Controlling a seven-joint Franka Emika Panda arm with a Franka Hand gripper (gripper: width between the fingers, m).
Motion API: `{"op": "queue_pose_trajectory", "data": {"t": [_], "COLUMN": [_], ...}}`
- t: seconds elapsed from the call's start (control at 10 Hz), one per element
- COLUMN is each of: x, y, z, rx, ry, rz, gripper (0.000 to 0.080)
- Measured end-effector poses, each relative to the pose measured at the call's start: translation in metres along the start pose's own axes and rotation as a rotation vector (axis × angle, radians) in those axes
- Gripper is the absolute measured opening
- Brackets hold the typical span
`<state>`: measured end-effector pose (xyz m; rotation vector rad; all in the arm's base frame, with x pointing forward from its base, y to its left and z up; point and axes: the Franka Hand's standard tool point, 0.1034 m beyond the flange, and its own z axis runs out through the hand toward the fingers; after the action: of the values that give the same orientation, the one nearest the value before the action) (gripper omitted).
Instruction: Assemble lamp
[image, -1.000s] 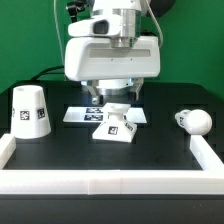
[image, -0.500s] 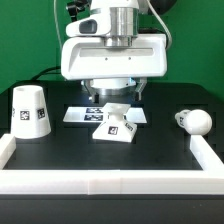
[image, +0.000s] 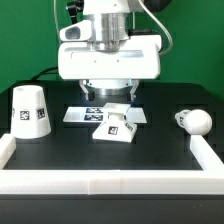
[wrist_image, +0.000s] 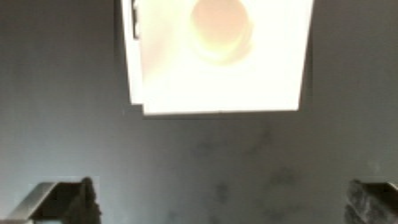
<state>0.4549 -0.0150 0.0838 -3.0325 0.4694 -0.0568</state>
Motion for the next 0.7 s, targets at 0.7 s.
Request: {"op": "queue_pose_trajectory", "data": {"t": [0.7], "x": [-0.019], "y": [0.000], "z": [0.011], "rx": [-0.007], "ry": [0.003], "rz": [0.000], "gripper": [0.0700]}}
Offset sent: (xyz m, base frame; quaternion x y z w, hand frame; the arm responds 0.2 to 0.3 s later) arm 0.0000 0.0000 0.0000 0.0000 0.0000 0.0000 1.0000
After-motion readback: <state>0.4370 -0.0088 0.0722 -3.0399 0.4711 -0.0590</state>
